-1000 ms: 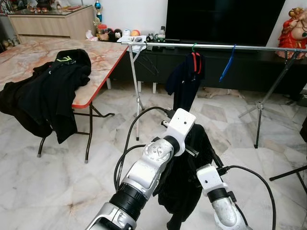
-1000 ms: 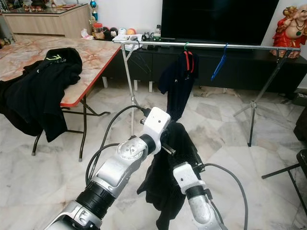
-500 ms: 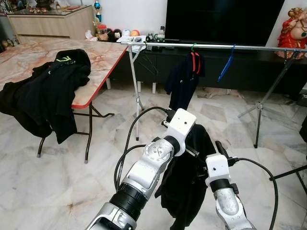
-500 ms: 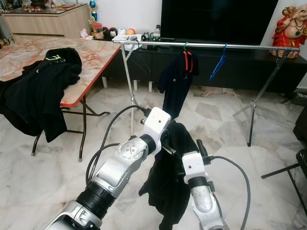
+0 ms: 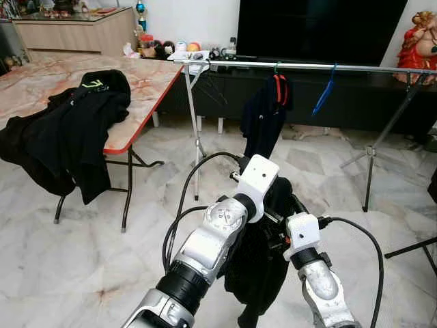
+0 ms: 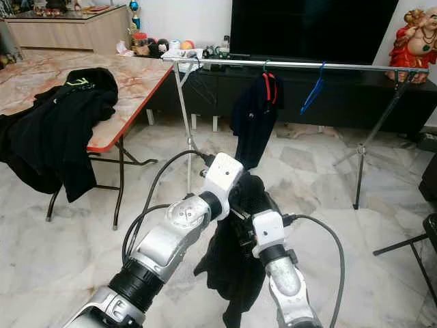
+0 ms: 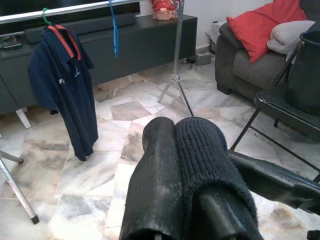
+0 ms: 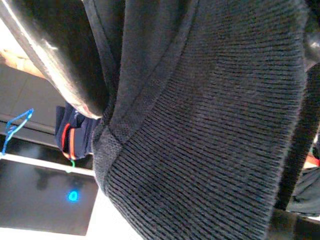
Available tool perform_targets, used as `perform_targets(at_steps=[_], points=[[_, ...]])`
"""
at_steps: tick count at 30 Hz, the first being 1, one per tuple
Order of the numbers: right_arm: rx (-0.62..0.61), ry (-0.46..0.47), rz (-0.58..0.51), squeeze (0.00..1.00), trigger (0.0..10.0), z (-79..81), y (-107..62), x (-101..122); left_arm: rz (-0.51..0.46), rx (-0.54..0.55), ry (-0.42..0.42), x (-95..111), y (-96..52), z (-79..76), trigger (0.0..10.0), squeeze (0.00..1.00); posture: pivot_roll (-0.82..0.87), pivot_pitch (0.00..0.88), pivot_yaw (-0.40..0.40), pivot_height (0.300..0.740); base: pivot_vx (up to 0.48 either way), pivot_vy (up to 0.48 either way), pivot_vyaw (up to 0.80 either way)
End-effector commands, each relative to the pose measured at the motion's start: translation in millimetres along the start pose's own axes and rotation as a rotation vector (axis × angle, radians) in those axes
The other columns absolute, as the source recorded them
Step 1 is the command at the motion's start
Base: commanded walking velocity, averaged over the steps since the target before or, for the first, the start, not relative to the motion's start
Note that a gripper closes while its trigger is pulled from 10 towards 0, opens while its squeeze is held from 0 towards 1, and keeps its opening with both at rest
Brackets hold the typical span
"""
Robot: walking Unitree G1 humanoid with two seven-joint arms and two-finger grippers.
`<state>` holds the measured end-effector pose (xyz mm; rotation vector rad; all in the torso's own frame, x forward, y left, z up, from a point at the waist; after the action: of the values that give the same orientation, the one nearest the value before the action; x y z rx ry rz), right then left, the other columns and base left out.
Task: Hang hanger
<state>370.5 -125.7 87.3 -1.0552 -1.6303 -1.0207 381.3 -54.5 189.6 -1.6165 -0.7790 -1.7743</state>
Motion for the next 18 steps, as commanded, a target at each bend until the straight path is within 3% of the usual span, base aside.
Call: perform_targets(at_steps=[1,4,6,9,18], points=[[-0.035,0.019,0.000,0.00,10.0,-5.4,1.4,1.8,-0.073,-0.056,-0.030,25.5,7.8,-23.4,0.0,0.00,0.06,0.017,-0.008,0.740,0.000,0.000,0.00],[-0.114,0.007,0.003,0.00,10.0,-19.1,3.1,3.5,-0.074,-0.056,-0.030,25.5,7.8,-23.4,0.0,0.00,0.05,0.019,-0.008,0.740,0.000,0.000,0.00],[-0.242,-0.018,-0.009,0.00,10.0,-43.1,1.6,8.4,-0.073,-0.055,-0.030,25.1,7.9,-23.3,0.0,0.00,0.05,0.019,-0.009,0.740,0.000,0.000,0.00],[-0.304,-0.037,-0.026,0.00,10.0,-56.2,-0.7,13.2,-0.071,-0.055,-0.031,24.3,7.8,-23.4,0.0,0.00,0.05,0.019,-0.009,0.740,0.000,0.000,0.00],[-0.120,-0.005,-0.110,0.00,10.0,-22.3,1.4,28.3,-0.070,-0.056,-0.032,23.7,8.1,-23.7,0.0,0.00,0.05,0.019,-0.010,0.740,0.000,0.000,0.00]])
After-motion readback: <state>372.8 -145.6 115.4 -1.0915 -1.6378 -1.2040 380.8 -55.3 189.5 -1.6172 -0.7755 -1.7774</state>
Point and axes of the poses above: a point about 5 cm out from each wrist's last joint towards the gripper, its own y axis pointing out of the wrist towards the gripper, its own x axis along the axis of the wrist's last joint, z = x × y, the point moved 6 cm from there along y, pointing out of the wrist towards the gripper, and after that the axes turned 1 degree about -y, right-handed, at the moved point
